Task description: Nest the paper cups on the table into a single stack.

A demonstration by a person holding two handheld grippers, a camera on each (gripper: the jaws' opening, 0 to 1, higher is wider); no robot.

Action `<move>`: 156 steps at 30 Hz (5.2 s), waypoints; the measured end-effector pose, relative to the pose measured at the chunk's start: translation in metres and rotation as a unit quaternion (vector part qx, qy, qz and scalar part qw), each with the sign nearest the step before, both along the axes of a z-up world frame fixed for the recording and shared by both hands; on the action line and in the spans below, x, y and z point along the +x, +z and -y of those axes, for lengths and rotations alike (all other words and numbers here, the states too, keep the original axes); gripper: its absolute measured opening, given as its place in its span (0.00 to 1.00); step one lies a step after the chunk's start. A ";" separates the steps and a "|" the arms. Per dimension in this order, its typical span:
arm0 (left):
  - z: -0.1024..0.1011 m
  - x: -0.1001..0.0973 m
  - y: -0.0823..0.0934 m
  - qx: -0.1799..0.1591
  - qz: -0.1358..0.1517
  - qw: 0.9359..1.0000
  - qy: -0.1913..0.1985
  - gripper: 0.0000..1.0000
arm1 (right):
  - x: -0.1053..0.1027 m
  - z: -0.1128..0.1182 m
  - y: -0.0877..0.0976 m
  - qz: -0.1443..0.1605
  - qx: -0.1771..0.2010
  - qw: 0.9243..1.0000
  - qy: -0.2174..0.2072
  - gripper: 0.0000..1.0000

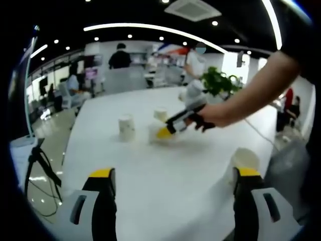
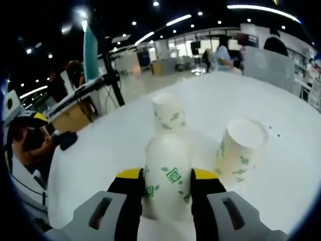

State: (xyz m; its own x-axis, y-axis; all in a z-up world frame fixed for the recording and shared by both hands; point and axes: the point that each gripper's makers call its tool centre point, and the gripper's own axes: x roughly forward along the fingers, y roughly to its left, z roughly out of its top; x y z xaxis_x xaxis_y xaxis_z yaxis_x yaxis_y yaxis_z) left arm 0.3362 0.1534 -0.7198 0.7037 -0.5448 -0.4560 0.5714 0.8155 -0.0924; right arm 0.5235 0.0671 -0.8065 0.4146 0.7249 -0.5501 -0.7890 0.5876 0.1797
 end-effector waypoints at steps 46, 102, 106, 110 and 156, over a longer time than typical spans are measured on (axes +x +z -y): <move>0.057 -0.010 0.052 -0.004 0.041 0.993 -0.111 0.94 | -0.134 0.098 0.214 0.092 0.297 0.949 -0.058 0.32; 0.069 -0.011 0.112 -0.132 0.018 0.986 -0.103 0.74 | -0.217 0.079 0.207 0.094 0.394 0.914 0.026 0.33; 0.069 -0.011 0.113 -0.138 0.016 0.985 -0.102 0.74 | -0.220 0.078 0.208 0.095 0.403 0.910 0.030 0.33; 0.070 -0.010 0.116 -0.147 0.016 0.984 -0.101 0.74 | -0.224 0.075 0.210 0.098 0.407 0.907 0.040 0.33; 0.129 -0.041 0.152 -0.261 0.028 0.946 -0.192 0.55 | -0.242 0.075 0.233 0.030 0.519 0.852 0.065 0.33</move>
